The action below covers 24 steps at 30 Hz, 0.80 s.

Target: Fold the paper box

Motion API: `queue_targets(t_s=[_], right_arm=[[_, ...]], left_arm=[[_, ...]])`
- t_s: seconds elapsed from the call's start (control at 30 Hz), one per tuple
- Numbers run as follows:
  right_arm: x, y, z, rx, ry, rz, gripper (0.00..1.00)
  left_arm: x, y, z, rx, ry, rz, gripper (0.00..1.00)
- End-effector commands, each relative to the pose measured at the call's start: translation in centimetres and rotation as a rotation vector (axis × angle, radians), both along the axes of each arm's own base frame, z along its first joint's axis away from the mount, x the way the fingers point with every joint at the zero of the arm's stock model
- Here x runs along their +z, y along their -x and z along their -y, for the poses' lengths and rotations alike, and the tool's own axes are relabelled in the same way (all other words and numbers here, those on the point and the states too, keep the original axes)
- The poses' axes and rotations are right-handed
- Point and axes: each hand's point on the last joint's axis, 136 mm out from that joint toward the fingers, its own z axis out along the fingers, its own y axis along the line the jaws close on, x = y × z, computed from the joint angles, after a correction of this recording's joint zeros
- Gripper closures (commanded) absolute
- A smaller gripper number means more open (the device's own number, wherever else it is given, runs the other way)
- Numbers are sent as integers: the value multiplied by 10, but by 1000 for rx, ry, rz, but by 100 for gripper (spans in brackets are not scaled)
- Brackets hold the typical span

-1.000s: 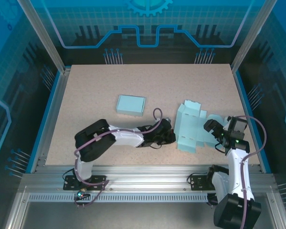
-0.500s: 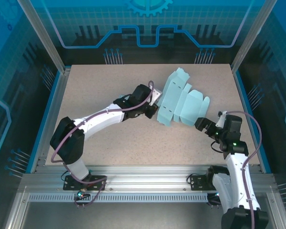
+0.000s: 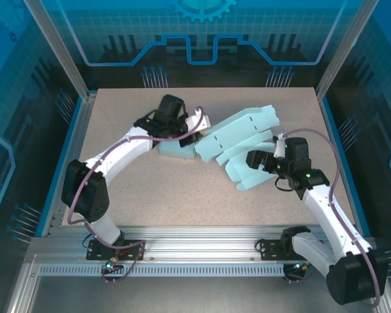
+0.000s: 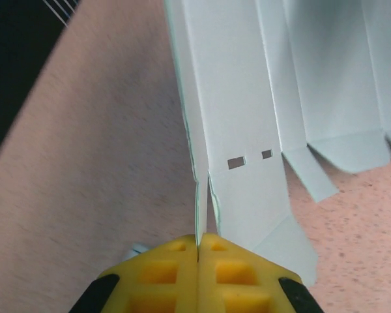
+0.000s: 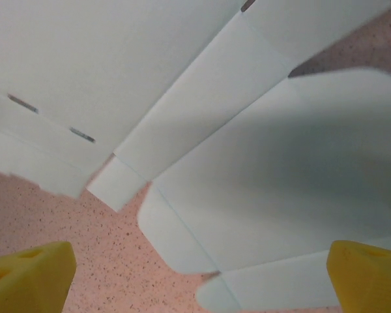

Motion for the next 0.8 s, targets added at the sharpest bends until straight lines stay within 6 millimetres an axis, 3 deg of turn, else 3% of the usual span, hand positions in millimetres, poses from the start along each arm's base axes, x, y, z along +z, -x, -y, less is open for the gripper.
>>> queue_targets(t_s=[0.0, 0.2, 0.33, 0.57, 0.77], right_arm=[[30, -17, -1, 21, 57, 103, 0], [50, -24, 0, 60, 115, 166, 0], [52, -22, 9, 53, 169, 176, 0], [42, -21, 21, 21, 186, 157, 0], [33, -23, 31, -5, 191, 124, 0]], left_arm=[[16, 7, 12, -222, 7, 46, 100], [-14, 1, 19, -319, -70, -12, 100], [-30, -9, 23, -340, -121, -6, 100], [-33, -22, 38, -353, -160, 91, 100], [-31, -34, 56, -333, -233, 319, 100]])
